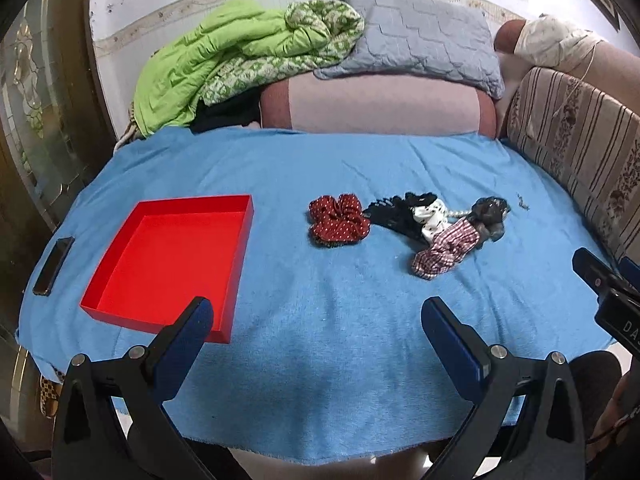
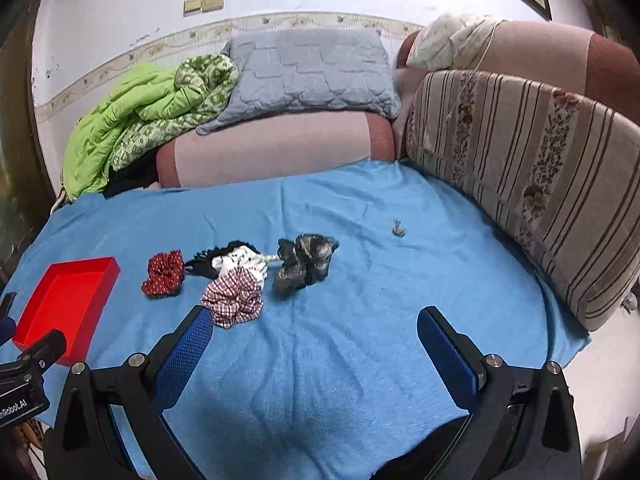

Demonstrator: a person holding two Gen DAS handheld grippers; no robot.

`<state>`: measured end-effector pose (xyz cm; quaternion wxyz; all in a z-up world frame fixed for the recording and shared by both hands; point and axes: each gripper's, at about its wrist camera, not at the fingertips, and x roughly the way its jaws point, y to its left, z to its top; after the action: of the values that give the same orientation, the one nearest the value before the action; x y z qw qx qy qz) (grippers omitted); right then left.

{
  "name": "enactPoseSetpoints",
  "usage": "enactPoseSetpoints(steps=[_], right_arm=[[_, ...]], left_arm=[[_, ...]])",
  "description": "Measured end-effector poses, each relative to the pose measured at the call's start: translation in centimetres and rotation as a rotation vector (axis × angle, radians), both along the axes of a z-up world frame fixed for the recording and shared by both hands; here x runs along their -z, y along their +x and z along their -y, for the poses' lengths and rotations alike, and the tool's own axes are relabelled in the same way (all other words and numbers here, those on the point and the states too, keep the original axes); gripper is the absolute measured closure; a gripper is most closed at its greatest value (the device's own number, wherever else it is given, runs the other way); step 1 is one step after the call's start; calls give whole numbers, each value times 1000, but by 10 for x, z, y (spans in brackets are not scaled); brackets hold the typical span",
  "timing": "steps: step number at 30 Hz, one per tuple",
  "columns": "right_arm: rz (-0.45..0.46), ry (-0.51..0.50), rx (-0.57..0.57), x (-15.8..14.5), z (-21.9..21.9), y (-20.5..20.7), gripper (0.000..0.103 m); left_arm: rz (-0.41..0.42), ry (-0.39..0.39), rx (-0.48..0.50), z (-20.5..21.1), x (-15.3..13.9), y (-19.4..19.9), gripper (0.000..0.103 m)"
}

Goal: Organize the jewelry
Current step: 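Move both tools toward the pile of scrunchies beside the red tray, then grasp the red polka-dot scrunchie with left tool while right tool grasps plaid scrunchie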

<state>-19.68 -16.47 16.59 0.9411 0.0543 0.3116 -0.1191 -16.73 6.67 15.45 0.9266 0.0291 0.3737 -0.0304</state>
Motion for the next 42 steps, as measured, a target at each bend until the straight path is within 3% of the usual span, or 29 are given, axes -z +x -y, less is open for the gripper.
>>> enactPoseSetpoints(steps=[12,21,28,35,37,38,39,40,41,42], right_arm=[[-65,73,-13,38,18,26,2],[-100,234,-145,58,15,73,8],[-99,258,-220,65,-12,120,10],[-151,263,-228,84,-24,149,18],[-173,268,-222,91,-25,153,23],[-185,268,-217,94,-25,154,27],[-194,268,-214,97,-25,155,30],[-201,270,-213,99,-23,156,38],[-212,275,-212,101,-22,157,53],[-223,292,-217,104,-21,157,62]], left_arm=[[-4,-23,-21,-44,11,44,1],[-82,-123,50,-34,25,125,2],[-142,-140,65,-19,61,192,3],[-219,-110,53,-13,102,236,12],[-234,-97,57,-11,109,241,18],[-245,-93,60,-10,113,243,31],[-261,-92,69,-8,116,245,56],[-295,-102,84,-6,121,247,72],[-317,-107,89,-5,125,248,96],[-315,-104,83,-6,124,247,96]])
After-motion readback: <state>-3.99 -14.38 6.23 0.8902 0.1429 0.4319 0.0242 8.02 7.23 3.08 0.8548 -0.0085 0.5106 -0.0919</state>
